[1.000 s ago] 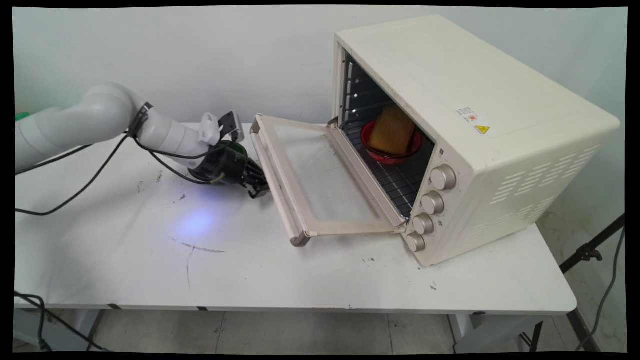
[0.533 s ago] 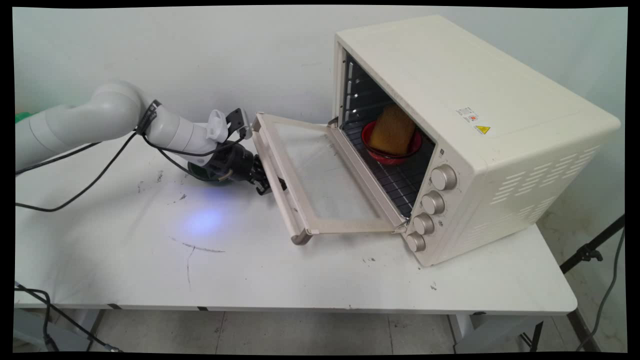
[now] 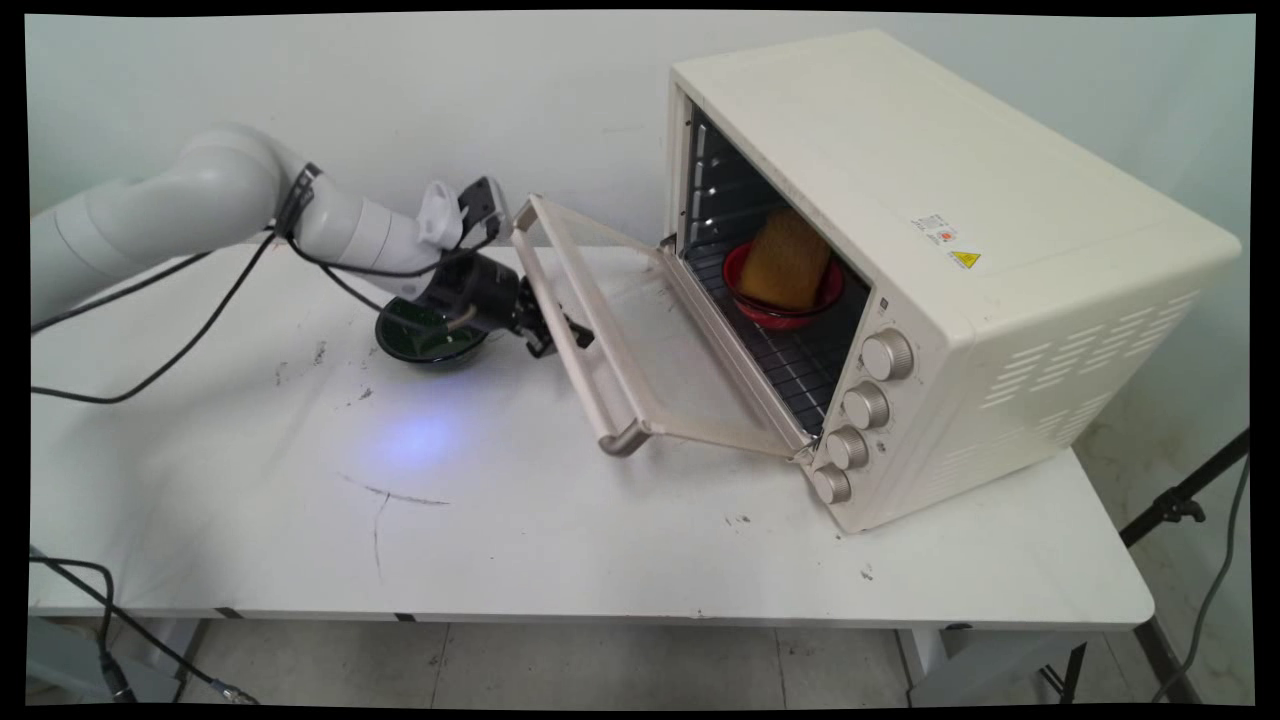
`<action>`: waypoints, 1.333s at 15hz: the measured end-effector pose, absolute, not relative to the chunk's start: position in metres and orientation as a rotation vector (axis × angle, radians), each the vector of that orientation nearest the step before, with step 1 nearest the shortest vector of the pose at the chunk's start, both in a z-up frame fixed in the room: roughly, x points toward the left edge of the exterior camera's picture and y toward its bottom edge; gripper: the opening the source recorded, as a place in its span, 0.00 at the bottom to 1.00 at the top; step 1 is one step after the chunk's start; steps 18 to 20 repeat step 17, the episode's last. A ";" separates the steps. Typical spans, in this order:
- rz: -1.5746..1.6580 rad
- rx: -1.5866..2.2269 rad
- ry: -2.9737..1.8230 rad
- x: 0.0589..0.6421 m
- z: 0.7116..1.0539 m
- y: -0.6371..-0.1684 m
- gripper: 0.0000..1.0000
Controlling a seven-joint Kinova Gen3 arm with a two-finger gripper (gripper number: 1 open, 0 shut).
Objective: Close the oven
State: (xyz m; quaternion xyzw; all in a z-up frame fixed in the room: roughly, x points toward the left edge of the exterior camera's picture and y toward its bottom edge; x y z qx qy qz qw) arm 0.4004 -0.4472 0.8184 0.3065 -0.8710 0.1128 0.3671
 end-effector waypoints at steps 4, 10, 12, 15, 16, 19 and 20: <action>0.315 0.782 -2.206 0.395 0.841 -0.457 0.00; 0.350 0.777 -2.148 0.383 0.875 -0.476 0.00; 0.361 0.776 -2.126 0.378 0.887 -0.482 0.00; 0.372 0.775 -2.107 0.374 0.897 -0.487 0.00; 0.376 0.775 -2.100 0.373 0.901 -0.489 0.00; 0.379 0.774 -2.094 0.372 0.905 -0.491 0.00; 0.379 0.774 -2.094 0.372 0.905 -0.491 0.00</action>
